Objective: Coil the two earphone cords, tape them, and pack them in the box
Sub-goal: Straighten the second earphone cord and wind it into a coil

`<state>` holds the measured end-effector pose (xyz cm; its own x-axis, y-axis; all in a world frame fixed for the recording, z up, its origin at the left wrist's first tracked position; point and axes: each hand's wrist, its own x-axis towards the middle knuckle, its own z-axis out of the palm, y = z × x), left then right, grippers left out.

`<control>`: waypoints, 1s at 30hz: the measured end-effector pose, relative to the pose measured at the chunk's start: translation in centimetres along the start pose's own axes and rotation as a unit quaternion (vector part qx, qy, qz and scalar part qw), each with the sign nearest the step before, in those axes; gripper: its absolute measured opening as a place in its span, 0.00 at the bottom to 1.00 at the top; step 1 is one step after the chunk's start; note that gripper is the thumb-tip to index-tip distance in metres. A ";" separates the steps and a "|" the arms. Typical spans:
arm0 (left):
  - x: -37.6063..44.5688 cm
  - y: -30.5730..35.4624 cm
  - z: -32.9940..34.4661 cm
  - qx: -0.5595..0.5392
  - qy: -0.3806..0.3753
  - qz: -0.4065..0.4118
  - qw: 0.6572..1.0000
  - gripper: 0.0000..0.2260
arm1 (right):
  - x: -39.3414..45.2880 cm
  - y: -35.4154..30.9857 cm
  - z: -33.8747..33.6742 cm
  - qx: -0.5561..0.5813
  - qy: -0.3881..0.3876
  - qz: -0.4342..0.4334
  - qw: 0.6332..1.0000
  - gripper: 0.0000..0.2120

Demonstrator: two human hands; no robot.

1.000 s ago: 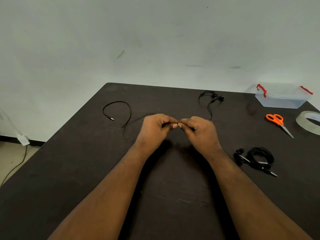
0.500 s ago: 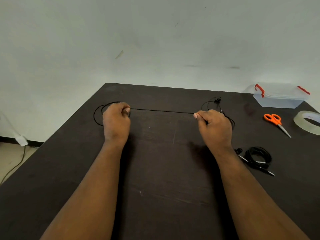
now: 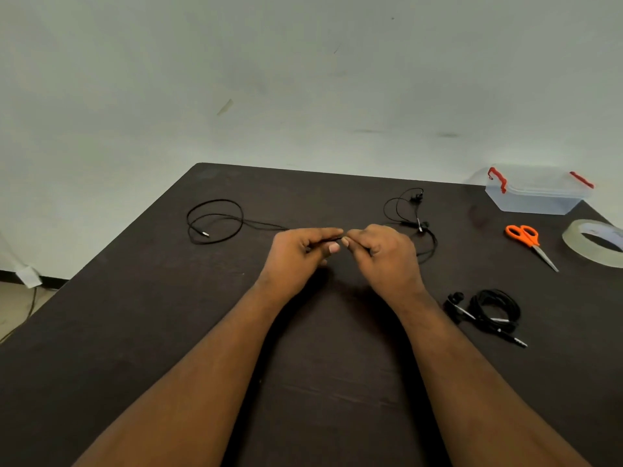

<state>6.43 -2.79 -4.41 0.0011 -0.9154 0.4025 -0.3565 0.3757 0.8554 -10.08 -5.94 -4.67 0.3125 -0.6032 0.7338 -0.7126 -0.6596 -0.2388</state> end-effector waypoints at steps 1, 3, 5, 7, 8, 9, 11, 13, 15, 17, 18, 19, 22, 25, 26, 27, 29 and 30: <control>0.2 -0.2 -0.3 0.014 0.011 0.019 1.000 0.09 | 0.0 -0.1 0.0 0.004 -0.015 -0.002 1.000 0.11; 0.4 -0.4 -0.7 0.077 0.026 0.057 0.995 0.06 | 0.1 -0.3 0.1 0.009 -0.041 -0.008 0.999 0.12; 0.6 -0.5 -0.9 0.153 0.053 0.087 0.983 0.05 | 0.2 -0.2 0.0 0.032 -0.042 0.002 0.999 0.11; 0.9 -0.7 -1.6 0.190 0.104 0.092 0.972 0.04 | 0.2 0.2 -0.3 0.056 -0.019 0.026 0.998 0.09; 1.1 -0.9 -2.2 0.193 0.132 0.088 0.968 0.04 | 0.2 0.5 -0.5 0.061 -0.010 0.035 0.997 0.09; 1.3 -1.0 -2.8 0.194 0.155 0.084 0.965 0.04 | 0.2 0.6 -0.7 0.062 -0.009 0.037 0.997 0.10; 1.3 -1.2 -4.0 0.192 0.197 0.074 0.959 0.04 | 0.3 0.6 -0.9 0.054 -0.017 0.030 0.998 0.11; 1.2 -1.4 -5.2 0.178 0.237 0.042 0.954 0.05 | 0.4 0.6 -1.0 0.047 -0.011 0.027 0.998 0.12; 1.0 -1.5 -6.0 0.174 0.257 0.015 0.951 0.06 | 0.3 0.9 -1.1 0.049 -0.002 0.030 0.998 0.13; 1.0 -1.4 -6.3 0.182 0.261 0.017 0.948 0.06 | 0.3 1.0 -1.1 0.051 -0.001 0.031 0.998 0.13; 0.9 -1.3 -6.3 0.187 0.261 0.021 0.947 0.06 | 0.3 1.0 -1.1 0.051 -0.001 0.032 0.998 0.12; 0.9 -1.3 -6.3 0.190 0.259 0.023 0.947 0.05 | 0.3 1.0 -1.0 0.051 -0.002 0.034 0.998 0.12; 0.7 -1.2 -5.8 0.197 0.250 0.005 0.948 0.06 | 0.2 0.7 -0.7 0.046 -0.006 0.034 0.998 0.10; 0.3 0.4 -3.9 0.314 0.215 0.022 0.925 0.15 | 0.2 0.6 -0.5 0.035 -0.008 0.031 0.999 0.10; 0.0 1.1 -2.8 0.326 0.197 0.056 0.923 0.18 | 0.2 0.4 -0.4 0.035 -0.007 0.029 0.999 0.09; -0.3 1.6 -1.5 0.305 0.170 0.090 0.933 0.21 | 0.2 0.2 -0.2 0.039 -0.004 0.026 0.999 0.08; -0.9 2.2 0.8 0.193 0.108 0.105 0.970 0.20 | 0.1 -0.2 0.1 0.045 -0.002 0.010 0.999 0.07; -1.1 2.1 1.5 0.145 0.085 0.092 0.981 0.18 | 0.1 -0.4 0.2 0.046 -0.005 0.000 0.999 0.08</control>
<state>4.28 -1.20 -3.61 0.0590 -0.7893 0.6112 -0.6167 0.4527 0.6440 -9.65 -5.86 -4.62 0.3185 -0.6074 0.7278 -0.6528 -0.6972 -0.2962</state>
